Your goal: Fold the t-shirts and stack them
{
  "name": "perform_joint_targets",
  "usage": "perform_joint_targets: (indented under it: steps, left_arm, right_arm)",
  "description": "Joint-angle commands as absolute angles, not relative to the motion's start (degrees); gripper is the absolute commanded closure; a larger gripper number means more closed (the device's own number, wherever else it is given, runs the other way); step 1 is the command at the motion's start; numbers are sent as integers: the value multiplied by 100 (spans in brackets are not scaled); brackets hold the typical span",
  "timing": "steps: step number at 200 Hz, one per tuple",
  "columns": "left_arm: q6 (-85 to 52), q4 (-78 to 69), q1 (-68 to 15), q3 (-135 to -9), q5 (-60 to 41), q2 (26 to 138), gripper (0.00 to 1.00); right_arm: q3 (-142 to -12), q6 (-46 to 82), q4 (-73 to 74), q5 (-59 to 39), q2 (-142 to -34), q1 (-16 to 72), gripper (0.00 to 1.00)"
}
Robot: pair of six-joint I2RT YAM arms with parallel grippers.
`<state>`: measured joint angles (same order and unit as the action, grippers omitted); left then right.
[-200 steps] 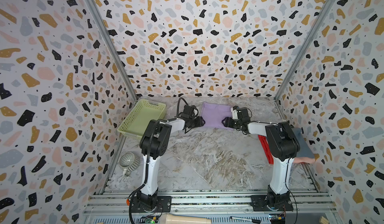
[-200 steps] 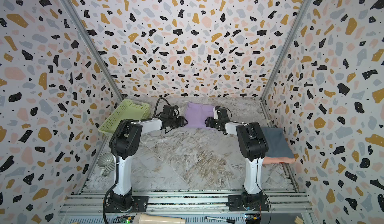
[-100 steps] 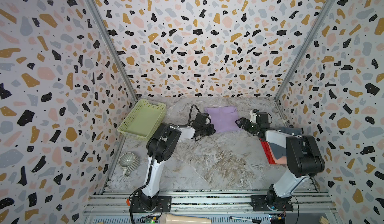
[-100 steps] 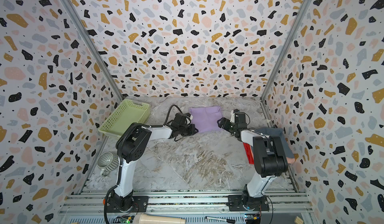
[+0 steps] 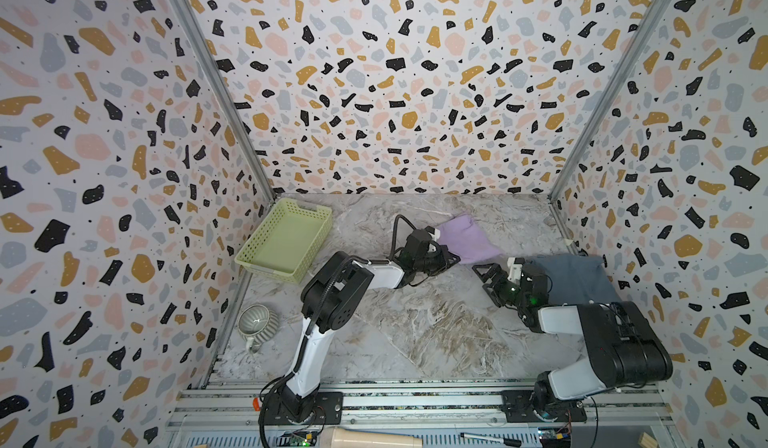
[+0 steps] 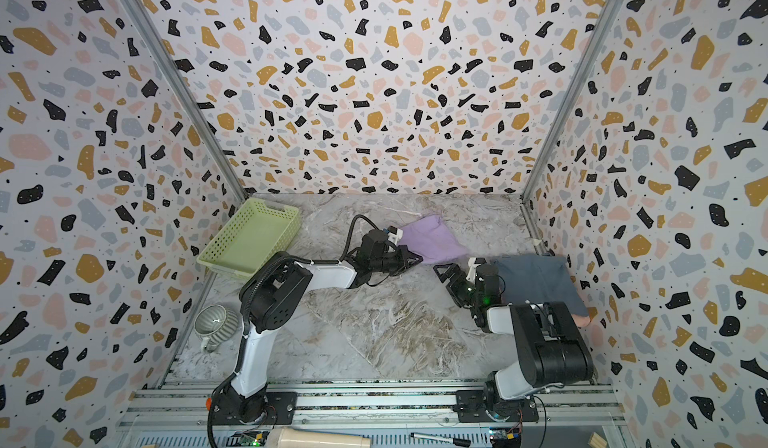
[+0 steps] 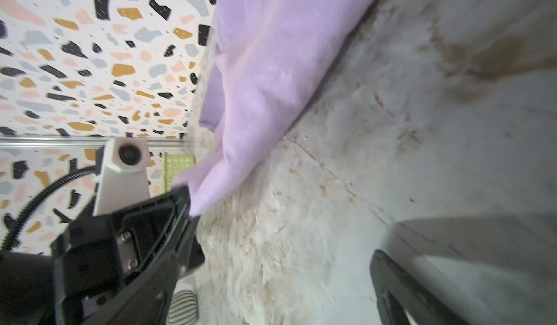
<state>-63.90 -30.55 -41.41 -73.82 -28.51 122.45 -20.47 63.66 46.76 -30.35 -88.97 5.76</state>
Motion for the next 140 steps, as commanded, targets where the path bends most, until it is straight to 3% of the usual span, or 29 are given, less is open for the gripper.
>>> perform_joint_targets:
  steps: [1, 36, 82, 119, 140]
  left_arm:
    - [-6609, -3533, -4227, -7299, -3109, 11910, 100]
    - [-6554, -3427, -4328, -7161, -3274, 11813, 100]
    - [-6220, -3075, -4480, -7045, -3333, 11678, 100]
    - [-6090, -3024, -4605, -6963, -3518, 11597, 100]
    - [-6131, -3164, -4611, -6826, -3602, 11469, 100]
  right_arm:
    - [-2051, 7010, 6141, -3178, -9453, 528, 1]
    - [-2154, 7499, 7022, -3085, -10275, 518, 1]
    - [-2363, 7780, 6886, -2954, -10633, 518, 2]
    - [-2464, 7829, 6734, -2825, -10777, 537, 14]
    - [-2580, 7621, 6522, -2775, -10828, 562, 28]
